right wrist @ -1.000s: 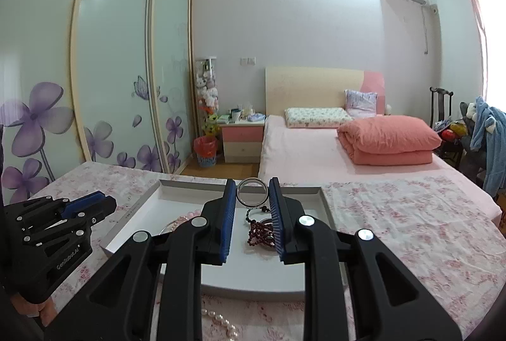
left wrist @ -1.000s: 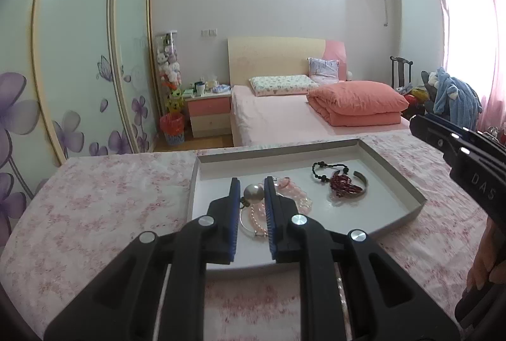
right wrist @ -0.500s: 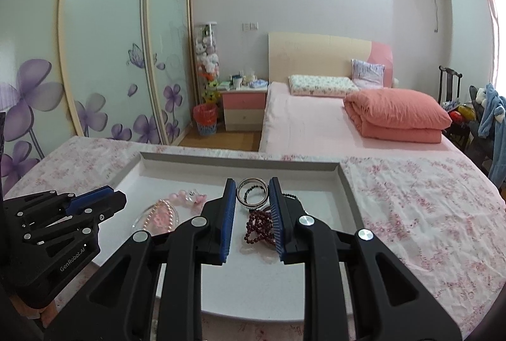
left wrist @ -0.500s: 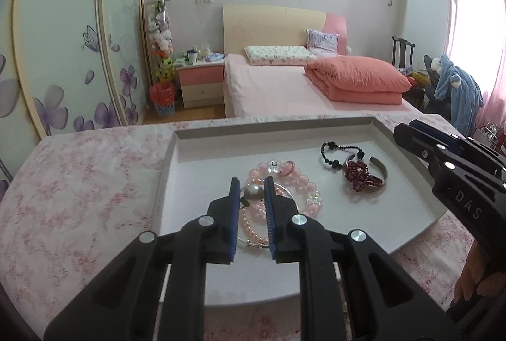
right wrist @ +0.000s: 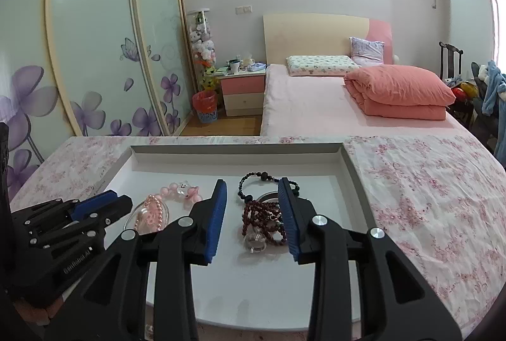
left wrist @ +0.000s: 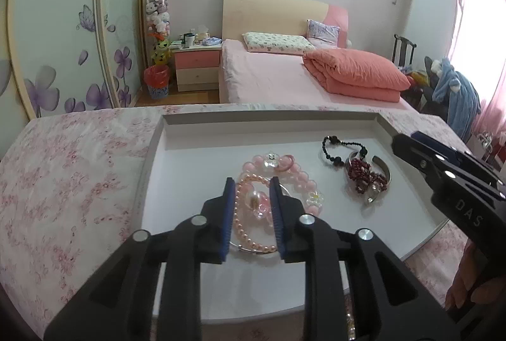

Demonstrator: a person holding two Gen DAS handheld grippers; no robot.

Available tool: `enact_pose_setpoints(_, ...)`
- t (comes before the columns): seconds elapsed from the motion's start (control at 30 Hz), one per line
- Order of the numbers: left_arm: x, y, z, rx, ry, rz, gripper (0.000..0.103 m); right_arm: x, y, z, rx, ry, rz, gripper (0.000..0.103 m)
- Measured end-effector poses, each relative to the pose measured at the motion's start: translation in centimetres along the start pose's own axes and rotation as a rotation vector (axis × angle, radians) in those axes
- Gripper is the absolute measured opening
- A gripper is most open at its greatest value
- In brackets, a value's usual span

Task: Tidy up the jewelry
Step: 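Open the right tool to drop the ring while the left tool drops the pearl in the tray, then move the right tool to the white pearl bracelet while the left tool approaches another loose pearl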

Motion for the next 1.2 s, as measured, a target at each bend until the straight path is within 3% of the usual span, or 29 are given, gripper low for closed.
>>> enact_pose_setpoints(0.23,1.8,-0.1,1.8,-0.014,0.019,0.06,0.027,-0.8,0.5,1.2,-0.003,-0.008,-0.026,0.035)
enact_pose_setpoints(0.53,4.4,2.3,5.1,-0.016,-0.003,0.098,0.033,-0.4,2.9,3.7,0.024,-0.028,-0.017,0.035)
enact_pose_setpoints(0.8,5.6,5.6,7.1,0.005,-0.014,0.108,0.037,1.6,7.9,4.4,0.166,-0.083,0.039,0.035)
enact_pose_setpoints(1.0,5.0,7.2,7.9,0.02,-0.002,0.08,0.039,2.8,11.2,3.5,0.285,-0.064,0.077,0.035)
enact_pose_setpoints(1.2,3.4,7.9,8.5,0.014,0.008,0.031,0.046,3.3,13.1,2.8,0.344,-0.04,0.073,0.035)
Point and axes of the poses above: each gripper's, at about its wrist camera, not at the fingertips, and z roughly against the way its jaws point, x to its left, y to its underside, the point moved 9 cm from there along -z, roughly the way its jaws point, and after that the axes turned 11 degrees about x, right-handed, at the moved point
